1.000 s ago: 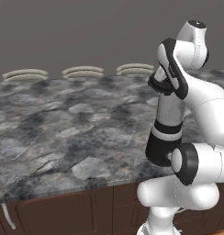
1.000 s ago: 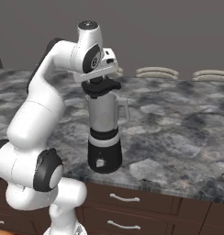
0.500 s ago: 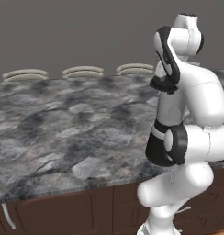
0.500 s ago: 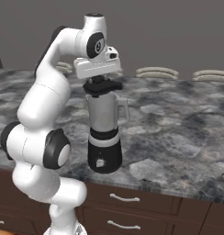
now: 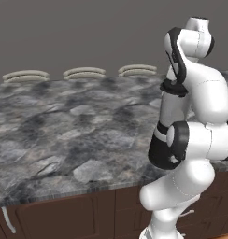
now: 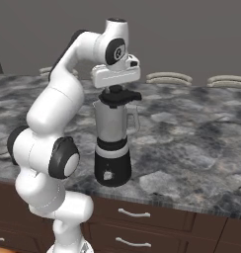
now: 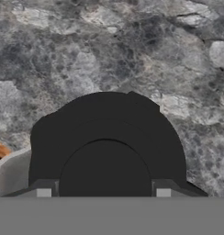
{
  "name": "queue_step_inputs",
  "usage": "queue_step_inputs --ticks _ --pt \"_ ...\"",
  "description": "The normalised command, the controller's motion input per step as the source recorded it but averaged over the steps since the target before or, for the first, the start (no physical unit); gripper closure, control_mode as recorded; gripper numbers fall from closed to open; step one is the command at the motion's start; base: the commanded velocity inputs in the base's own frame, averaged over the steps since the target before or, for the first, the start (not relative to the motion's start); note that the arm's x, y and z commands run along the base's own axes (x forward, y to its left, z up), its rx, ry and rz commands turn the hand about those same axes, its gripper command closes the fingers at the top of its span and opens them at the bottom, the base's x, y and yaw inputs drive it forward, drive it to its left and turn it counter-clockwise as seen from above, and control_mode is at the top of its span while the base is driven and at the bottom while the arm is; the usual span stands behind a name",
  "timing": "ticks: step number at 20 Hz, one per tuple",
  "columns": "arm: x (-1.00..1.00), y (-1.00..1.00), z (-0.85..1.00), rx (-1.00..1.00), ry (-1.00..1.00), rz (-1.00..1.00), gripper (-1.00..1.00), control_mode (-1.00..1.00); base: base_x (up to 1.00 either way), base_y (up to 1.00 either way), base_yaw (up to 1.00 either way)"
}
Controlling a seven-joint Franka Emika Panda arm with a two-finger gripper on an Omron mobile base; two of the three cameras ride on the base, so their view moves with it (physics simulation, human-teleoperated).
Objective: Open the blender lid, put the mango in the blender, close the lid, and start the blender.
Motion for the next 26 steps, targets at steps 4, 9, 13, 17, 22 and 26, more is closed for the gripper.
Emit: queue_step_inputs --ticks 4,9,13,17,22,26 --pt "0.00 0.00 0.00 0.00 0.02 -0.01 1.00 -1.00 0.00 0.00 0.00" --pt "-0.24 0.00 0.00 0.00 0.00 0.00 1.00 -1.00 0.00 0.00 0.00" --pt "-0.32 0.00 0.00 0.00 0.00 0.00 1.00 -1.00 0.00 0.00 0.00" --pt "-0.04 0.04 0.00 0.00 0.00 0.00 1.00 -1.00 0.00 0.00 0.00" --pt "-0.06 0.03 0.00 0.00 0.00 0.00 1.00 -1.00 0.00 0.00 0.00" --pt "-0.28 0.00 0.08 0.00 0.01 0.00 1.00 -1.00 0.00 0.00 0.00"
